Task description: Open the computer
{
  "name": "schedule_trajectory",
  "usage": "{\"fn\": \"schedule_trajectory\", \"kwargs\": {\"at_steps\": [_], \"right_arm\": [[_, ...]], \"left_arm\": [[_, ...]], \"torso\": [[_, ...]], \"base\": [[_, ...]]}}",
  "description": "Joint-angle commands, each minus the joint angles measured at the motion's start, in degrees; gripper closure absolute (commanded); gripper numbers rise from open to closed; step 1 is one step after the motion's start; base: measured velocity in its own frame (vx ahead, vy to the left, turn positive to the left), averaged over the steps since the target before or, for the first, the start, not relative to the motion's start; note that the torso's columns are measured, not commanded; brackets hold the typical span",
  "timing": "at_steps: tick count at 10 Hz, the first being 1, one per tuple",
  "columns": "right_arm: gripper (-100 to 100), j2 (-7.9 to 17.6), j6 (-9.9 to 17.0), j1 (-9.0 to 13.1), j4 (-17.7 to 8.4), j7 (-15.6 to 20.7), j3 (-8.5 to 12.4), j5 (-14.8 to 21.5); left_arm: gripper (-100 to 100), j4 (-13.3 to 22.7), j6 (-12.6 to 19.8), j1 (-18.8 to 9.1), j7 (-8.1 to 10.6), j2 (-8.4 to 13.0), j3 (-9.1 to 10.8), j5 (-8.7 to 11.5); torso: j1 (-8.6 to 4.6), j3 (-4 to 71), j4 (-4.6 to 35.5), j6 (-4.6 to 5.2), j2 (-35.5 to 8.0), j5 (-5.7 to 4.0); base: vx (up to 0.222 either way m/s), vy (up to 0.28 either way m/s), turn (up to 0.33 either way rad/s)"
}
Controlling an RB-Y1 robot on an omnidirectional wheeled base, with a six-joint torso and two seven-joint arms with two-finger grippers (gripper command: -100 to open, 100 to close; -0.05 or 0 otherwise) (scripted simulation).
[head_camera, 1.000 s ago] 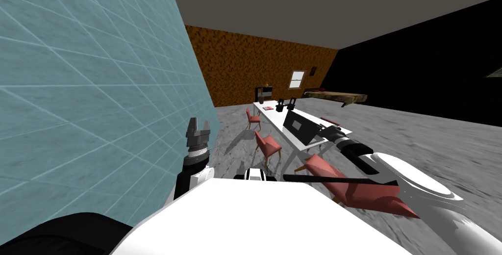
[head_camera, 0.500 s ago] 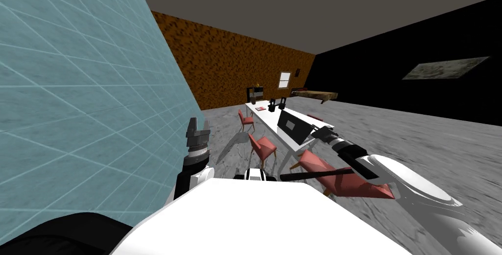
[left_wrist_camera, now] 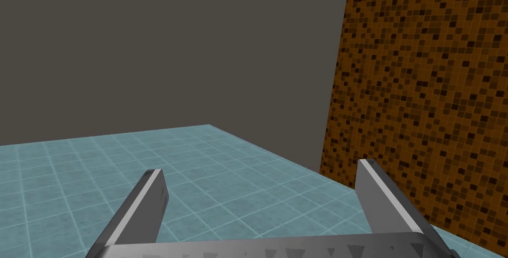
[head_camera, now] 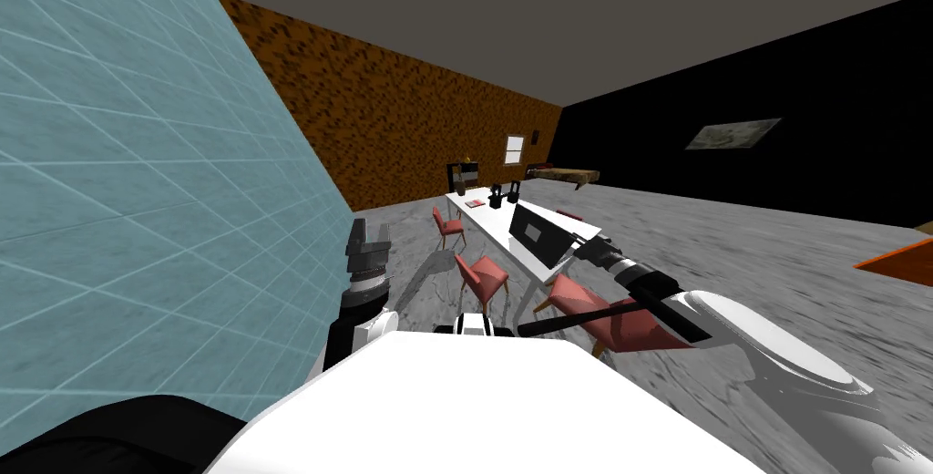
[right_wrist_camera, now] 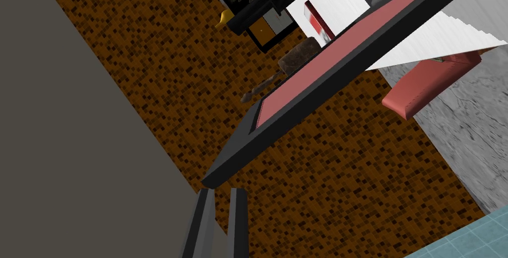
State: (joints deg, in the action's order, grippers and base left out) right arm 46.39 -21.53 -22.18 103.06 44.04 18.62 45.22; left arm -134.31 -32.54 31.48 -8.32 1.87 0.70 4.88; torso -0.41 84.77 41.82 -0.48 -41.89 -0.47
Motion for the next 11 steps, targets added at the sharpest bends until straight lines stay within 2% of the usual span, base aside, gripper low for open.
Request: {"fn": "schedule_trajectory", "kwargs": {"at_steps": [1,3,4,5,6,7,8,9,11], "right_arm": [[100,1.1,-1.6,-0.3,-4.0,0.0,-0.1,-3.6],[100,1.1,-1.6,-0.3,-6.6,0.0,-0.1,-3.6],[100,1.1,-1.6,-0.3,-6.7,0.0,-0.1,-3.6],[100,3.4,-3.8,-1.0,-8.1,0.2,0.4,-6.6],[100,3.4,-3.8,-1.0,-10.2,0.2,0.4,-8.4],[100,3.4,-3.8,-1.0,-12.2,0.2,0.4,-8.6],[100,3.4,-3.8,-1.0,-12.4,0.2,0.4,-8.6],[100,3.4,-3.8,-1.0,-14.3,0.2,0.4,-8.6],[100,3.4,-3.8,-1.0,-14.3,0.2,0.4,-8.6]], "left_arm": [[0,0.0,0.0,0.0,0.0,0.0,0.0,0.0],[0,0.0,0.0,0.0,0.0,0.0,0.0,0.0],[0,0.0,0.0,0.0,0.0,0.0,0.01,0.0],[0,0.0,0.0,0.0,0.0,0.0,0.01,0.0],[0,0.0,0.0,0.0,0.0,0.0,0.0,0.0],[0,0.0,0.0,0.0,0.0,0.0,0.0,0.0],[0,0.0,0.0,0.0,0.0,0.0,0.01,0.0],[0,0.0,0.0,0.0,0.0,0.0,0.01,0.0],[0,0.0,0.0,0.0,0.0,0.0,0.02,0.0]], "torso": [[0.07,0.0,0.0,0.12,0.1,-0.02],[-0.23,0.1,-0.1,0.81,0.2,-0.11],[-0.5,0.0,-0.1,0.9,0.1,-0.26],[-0.75,0.0,-0.2,0.89,0.1,-0.47],[-0.78,-0.1,-0.2,0.42,0.0,-0.52],[-0.69,0.0,-0.3,0.37,0.2,-0.54],[-0.62,0.1,-0.3,0.68,0.4,-0.49],[-0.8,0.2,-0.5,0.81,0.6,-0.69],[-1.09,0.3,-0.5,0.67,0.6,-0.83]], "base": [[-0.063,-0.023,0.223],[0.005,0.011,0.018],[0.024,0.013,-0.023],[-0.087,-0.004,0.331],[-0.126,-0.035,0.451],[-0.076,-0.03,0.185],[-0.02,-0.009,-0.011],[0.007,0.012,-0.038],[0.005,0.012,-0.029]]}}
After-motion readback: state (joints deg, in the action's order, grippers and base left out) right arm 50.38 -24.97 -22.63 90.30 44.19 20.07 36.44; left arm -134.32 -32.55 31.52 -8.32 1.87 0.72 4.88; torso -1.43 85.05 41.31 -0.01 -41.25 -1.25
